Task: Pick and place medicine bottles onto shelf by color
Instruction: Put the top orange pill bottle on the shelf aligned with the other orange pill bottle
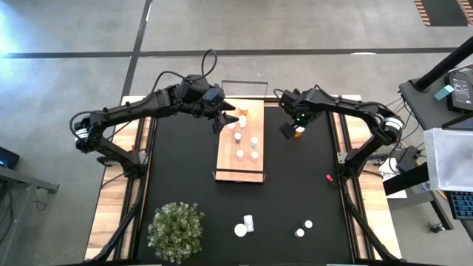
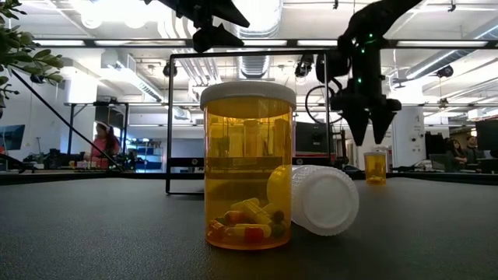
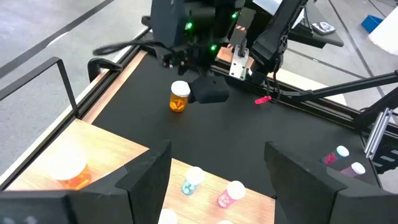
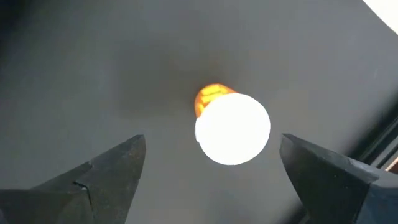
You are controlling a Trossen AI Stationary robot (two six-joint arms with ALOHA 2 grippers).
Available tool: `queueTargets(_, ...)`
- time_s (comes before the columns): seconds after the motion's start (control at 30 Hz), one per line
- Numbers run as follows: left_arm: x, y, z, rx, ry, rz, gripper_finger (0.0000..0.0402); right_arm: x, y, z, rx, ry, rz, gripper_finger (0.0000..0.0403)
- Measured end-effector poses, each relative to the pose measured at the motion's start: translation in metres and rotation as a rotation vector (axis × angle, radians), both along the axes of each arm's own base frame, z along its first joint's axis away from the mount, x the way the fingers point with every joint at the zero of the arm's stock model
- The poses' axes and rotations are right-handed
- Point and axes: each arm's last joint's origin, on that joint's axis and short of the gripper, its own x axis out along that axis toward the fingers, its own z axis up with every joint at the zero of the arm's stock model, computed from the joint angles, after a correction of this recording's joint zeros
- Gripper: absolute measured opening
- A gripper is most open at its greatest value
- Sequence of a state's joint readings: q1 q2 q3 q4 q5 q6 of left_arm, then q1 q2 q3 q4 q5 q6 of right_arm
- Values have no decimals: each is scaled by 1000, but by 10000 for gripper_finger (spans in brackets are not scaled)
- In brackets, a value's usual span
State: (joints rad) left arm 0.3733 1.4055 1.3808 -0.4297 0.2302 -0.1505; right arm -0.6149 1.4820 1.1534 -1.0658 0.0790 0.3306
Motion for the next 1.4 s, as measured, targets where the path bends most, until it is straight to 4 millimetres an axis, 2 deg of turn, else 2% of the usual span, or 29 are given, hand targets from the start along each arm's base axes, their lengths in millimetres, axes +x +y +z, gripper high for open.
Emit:
queueTargets(0.4,0,0,0,0,0,0,241,1,-1,-20,10,28,58,359)
queueTargets(0.6,0,0,0,0,0,0,241,2,-5,-24,-49,75,56,359)
queueTargets(0.8,0,0,0,0,0,-1,241,3,-7,-30,-34,92,53,356)
queueTargets(1.0,0,0,0,0,0,-1,241,6,-9,-39,-16,116,54,319)
queueTargets(1.4,0,0,0,0,1,-1,241,6,-9,-40,-14,117,43,207)
